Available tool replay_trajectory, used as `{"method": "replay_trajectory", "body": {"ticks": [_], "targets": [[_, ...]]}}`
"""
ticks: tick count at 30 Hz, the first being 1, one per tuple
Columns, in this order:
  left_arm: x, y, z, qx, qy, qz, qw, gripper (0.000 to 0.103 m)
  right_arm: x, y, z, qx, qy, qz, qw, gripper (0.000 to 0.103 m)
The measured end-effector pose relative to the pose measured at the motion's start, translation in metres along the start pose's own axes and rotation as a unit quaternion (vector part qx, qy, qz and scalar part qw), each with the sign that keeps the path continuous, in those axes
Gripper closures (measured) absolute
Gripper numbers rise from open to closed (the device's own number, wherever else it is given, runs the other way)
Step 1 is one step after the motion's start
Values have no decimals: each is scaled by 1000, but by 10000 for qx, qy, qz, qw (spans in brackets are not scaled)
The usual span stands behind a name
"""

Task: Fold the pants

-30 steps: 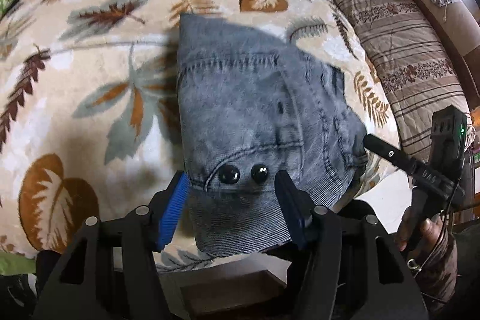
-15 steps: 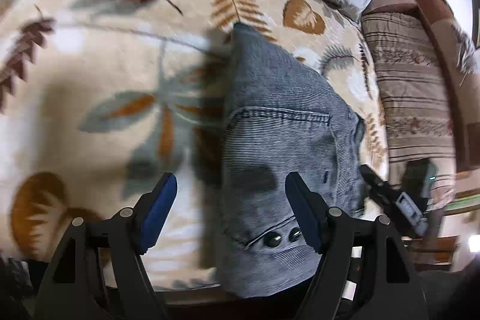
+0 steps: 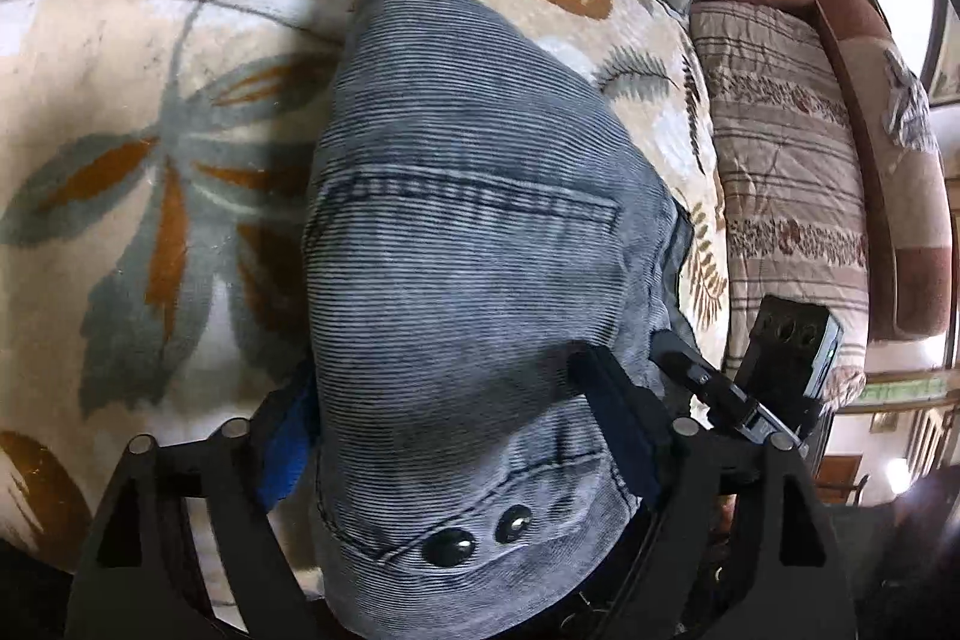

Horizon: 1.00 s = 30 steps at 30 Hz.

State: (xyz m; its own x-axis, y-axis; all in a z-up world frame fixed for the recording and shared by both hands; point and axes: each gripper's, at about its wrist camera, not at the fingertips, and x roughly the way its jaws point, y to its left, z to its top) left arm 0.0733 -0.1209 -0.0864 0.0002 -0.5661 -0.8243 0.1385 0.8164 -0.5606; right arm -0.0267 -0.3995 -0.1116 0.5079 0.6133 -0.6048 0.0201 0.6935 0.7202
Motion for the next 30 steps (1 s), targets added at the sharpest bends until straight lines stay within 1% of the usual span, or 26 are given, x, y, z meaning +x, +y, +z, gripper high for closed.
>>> {"method": "replay_trajectory", "body": {"ticks": [1,2,3,4,5,8,11,14,16,21,26,30], "targets": [[-3,-5,-2,106,-29,36,9999,36,-1,3,1,-8,27,72,10000,60],[-6,-7,-2,184,-53,97,9998,44,-2,8,1,-28,29,140,9999,61],[-9,-13,-3,333,-101,198,9992,49,-4,12,2,-57,21,144,9999,62],[-12,-17,-4,430,-136,268,9986,58,-5,16,2,-83,18,152,9998,63],[-15,-18,-5,488,-161,313,9982,64,-7,21,2,-117,-4,149,9998,65],[-26,-25,-7,649,-271,408,9967,72,-11,34,5,-234,-57,125,9996,67],[-41,-29,-5,802,-461,521,9943,73,-13,51,10,-410,-78,129,9990,68],[-64,-35,4,976,-803,654,9898,73,-9,71,23,-629,-112,131,9979,68],[-80,-35,16,996,-997,692,9876,73,-5,82,35,-729,-192,148,9970,68],[-103,-34,48,1028,-1343,1013,9804,73,12,110,69,-1057,-380,112,9936,68],[-110,-27,77,947,-1484,1266,9762,73,40,133,101,-1346,-446,-80,9899,68],[-107,-21,93,956,-1549,1487,9720,72,59,141,117,-1517,-421,-244,9872,68]]}}
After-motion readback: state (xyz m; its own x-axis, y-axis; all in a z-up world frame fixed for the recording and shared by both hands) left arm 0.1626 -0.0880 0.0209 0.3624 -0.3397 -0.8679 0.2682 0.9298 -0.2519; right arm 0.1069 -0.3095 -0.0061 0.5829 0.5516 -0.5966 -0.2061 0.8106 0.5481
